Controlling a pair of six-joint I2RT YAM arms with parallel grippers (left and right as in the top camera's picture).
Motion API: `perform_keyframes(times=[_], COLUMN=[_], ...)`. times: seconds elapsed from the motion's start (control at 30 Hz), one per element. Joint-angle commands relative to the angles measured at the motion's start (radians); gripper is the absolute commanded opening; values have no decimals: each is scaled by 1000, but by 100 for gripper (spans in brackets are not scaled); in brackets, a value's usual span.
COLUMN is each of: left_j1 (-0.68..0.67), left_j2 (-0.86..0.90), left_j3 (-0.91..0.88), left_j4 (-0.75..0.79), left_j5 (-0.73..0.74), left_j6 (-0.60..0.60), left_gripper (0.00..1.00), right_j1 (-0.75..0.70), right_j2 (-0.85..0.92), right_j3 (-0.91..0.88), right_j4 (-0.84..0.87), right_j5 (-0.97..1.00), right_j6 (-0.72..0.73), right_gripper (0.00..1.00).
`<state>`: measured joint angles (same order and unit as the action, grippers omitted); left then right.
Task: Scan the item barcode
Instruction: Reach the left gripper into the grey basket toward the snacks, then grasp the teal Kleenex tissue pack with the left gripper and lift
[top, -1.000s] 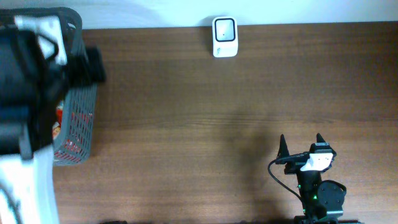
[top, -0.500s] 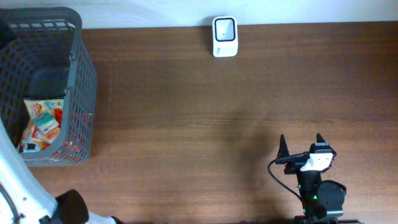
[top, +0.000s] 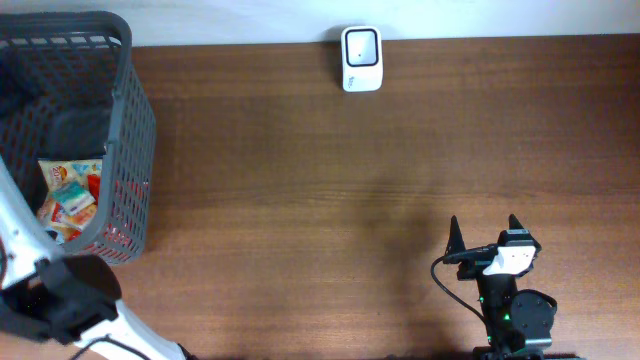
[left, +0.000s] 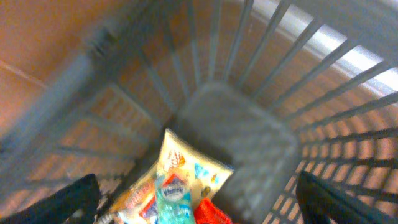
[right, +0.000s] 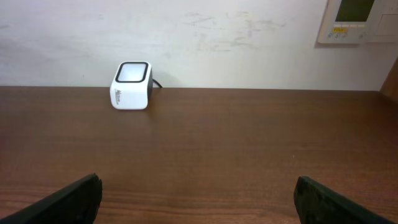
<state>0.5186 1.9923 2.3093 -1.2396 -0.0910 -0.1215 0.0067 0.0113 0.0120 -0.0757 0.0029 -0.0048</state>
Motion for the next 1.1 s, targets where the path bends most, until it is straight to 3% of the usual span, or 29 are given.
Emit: perform_keyframes(times=[0.0,0.07,0.37,0.53,0.67,0.7,0.73,1.07], left_j1=[10,18,18,11,6,7,5,-29], left_j2=[66,90,185,218,218,218,218,218], left_j3=[12,12,12,-10,-79,-110,-126,-283], left_j4=[-42,-70,-249,-328,-317,-304,-298,-235], left_j5=[-12,-11,108,85,-5,-7,-8,-69], left_j6=[-5,-6,-5,-5,-6,-5,-5,-6], left_gripper=[84,76,72,69,67,60,59,64], right_j1=[6,6,6,6,6,6,6,6], right_j2=[-6,-6,-6,-6,-6,-6,-6,-6], right_j3=[-6,-6,-6,-6,-6,-6,-6,-6], right_j4=[-6,-6,-6,-6,-6,-6,-6,-6], right_j5=[6,6,6,6,6,6,6,6], right_j6=[-6,-6,-6,-6,-6,-6,-6,-6], right_gripper=[98,99,98,98,98,98,98,98])
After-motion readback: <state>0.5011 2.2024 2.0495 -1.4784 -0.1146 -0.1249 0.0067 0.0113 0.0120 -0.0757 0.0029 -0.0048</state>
